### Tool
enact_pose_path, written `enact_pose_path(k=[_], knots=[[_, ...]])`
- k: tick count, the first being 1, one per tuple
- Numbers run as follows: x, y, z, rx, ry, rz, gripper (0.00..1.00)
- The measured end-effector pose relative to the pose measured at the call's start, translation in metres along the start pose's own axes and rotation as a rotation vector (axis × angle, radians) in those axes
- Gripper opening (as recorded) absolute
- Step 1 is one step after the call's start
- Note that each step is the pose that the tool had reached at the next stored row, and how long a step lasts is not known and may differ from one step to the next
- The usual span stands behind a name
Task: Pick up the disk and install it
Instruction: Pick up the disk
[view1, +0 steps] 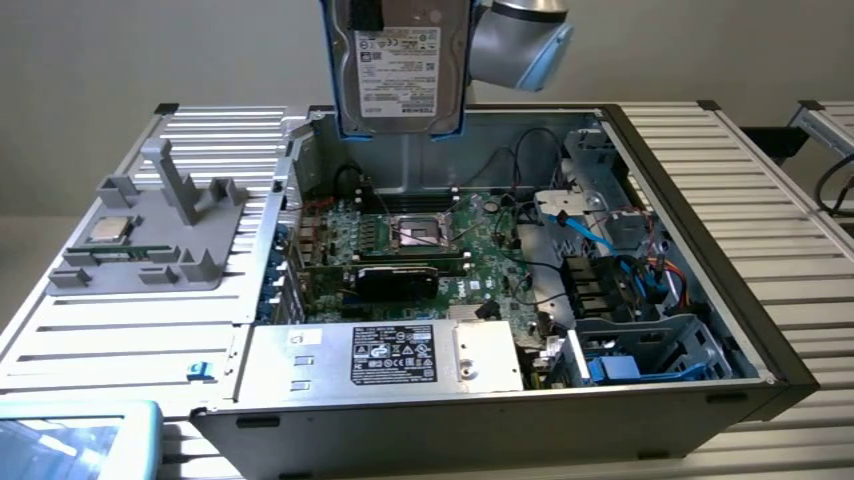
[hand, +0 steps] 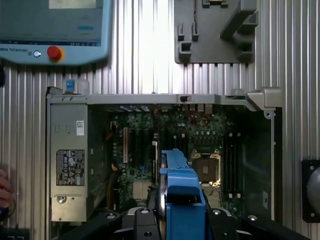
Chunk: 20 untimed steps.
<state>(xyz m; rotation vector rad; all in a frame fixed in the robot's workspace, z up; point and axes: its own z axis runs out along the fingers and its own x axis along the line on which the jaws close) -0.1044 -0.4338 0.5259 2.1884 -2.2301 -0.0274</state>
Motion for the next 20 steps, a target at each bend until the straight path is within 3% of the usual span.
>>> enact_pose_path(k=[12,20], knots=[[0.024,-0.0454,-0.0013,-0.0026,0.0002,0.0,0.37],[0.048,-0.0654,-0.0017,-0.0026,-0.0001,0.0,0.37]])
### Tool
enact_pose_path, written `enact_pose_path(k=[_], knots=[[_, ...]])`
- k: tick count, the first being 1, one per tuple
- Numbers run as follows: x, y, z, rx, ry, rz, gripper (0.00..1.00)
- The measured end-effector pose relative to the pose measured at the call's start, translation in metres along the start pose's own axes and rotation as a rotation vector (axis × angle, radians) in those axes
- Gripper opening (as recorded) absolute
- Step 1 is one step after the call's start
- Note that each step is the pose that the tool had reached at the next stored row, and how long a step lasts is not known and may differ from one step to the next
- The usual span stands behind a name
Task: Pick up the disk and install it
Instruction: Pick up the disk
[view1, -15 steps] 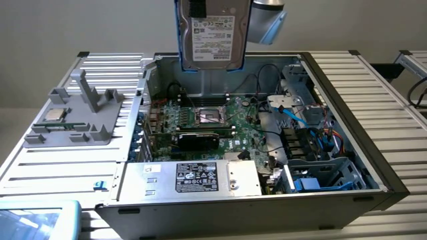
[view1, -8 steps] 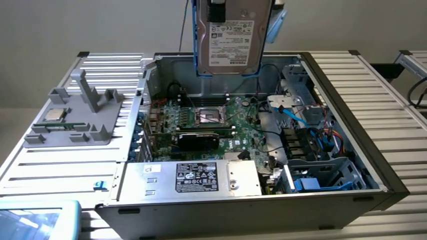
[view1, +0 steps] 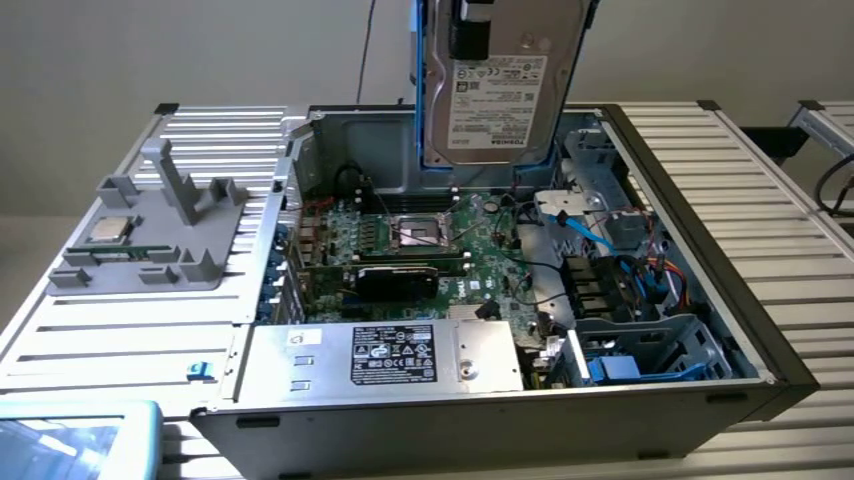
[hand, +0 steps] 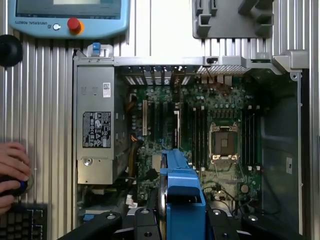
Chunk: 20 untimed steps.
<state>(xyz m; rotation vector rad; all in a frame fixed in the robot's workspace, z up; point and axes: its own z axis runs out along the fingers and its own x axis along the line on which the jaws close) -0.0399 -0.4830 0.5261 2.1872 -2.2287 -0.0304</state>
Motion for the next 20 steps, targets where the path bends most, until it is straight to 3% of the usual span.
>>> enact_pose_path(k=[10,20], knots=[[0.033,-0.0176,-0.0005,0.0,-0.001,0.0,0.37],[0.051,-0.0578,-0.0016,-0.0014,-0.0012,0.0,0.37]])
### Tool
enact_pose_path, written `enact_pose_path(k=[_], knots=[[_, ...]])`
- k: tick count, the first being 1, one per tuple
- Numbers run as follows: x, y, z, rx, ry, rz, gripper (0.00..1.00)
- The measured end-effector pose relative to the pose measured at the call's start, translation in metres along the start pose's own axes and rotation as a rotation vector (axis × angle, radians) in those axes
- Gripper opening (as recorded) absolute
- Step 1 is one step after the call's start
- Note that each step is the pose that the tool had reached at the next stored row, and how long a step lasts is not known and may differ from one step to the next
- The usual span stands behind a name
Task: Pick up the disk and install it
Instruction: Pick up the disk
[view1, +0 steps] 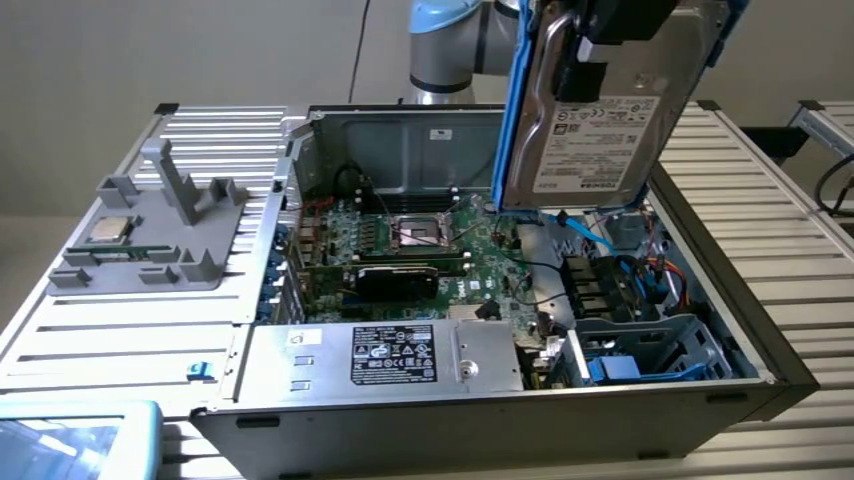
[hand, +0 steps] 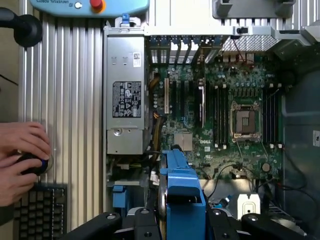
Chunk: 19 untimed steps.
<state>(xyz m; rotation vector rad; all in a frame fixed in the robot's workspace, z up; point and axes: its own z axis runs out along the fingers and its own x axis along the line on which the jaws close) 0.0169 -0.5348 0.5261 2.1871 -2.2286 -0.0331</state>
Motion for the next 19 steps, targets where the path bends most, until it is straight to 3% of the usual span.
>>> enact_pose_path(k=[11,19], knots=[[0.019,-0.045,-0.0013,-0.0025,-0.0001,0.0,0.37],[0.039,-0.0665,-0.0019,-0.0042,0.0,0.0,0.37]])
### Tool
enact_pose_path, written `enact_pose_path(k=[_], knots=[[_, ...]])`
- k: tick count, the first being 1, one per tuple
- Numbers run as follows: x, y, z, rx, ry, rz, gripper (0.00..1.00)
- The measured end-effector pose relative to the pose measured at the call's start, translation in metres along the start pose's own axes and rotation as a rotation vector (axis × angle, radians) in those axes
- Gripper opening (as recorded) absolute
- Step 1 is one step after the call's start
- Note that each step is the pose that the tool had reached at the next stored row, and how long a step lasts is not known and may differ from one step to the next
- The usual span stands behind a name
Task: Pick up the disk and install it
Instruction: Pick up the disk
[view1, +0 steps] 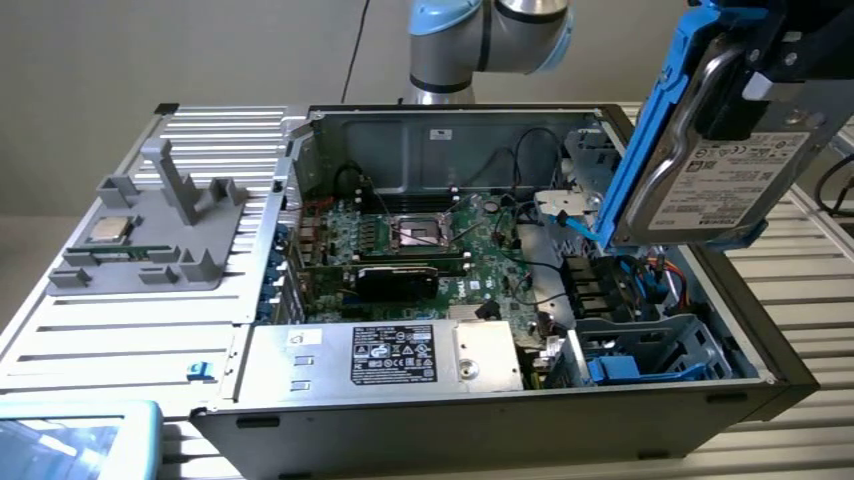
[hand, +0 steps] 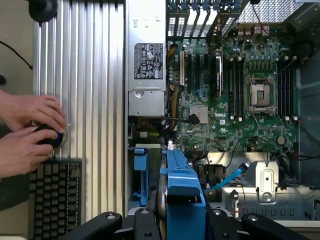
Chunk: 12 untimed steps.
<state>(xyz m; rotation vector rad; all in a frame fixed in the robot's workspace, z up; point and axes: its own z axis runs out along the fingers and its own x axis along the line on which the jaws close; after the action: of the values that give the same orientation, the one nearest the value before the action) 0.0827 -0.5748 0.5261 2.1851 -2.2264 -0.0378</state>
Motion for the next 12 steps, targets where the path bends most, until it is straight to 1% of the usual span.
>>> enact_pose_path(k=[2,7,10,12], knots=[[0.006,-0.0037,-0.0001,0.0,-0.0001,0.0,0.37],[0.019,-0.0089,0.0022,-0.0001,-0.0001,0.0,0.37],[0.026,-0.0109,0.0059,-0.0001,0.0,0.0,0.37],[0.028,-0.012,0.0095,-0.0001,-0.0002,0.001,0.37]])
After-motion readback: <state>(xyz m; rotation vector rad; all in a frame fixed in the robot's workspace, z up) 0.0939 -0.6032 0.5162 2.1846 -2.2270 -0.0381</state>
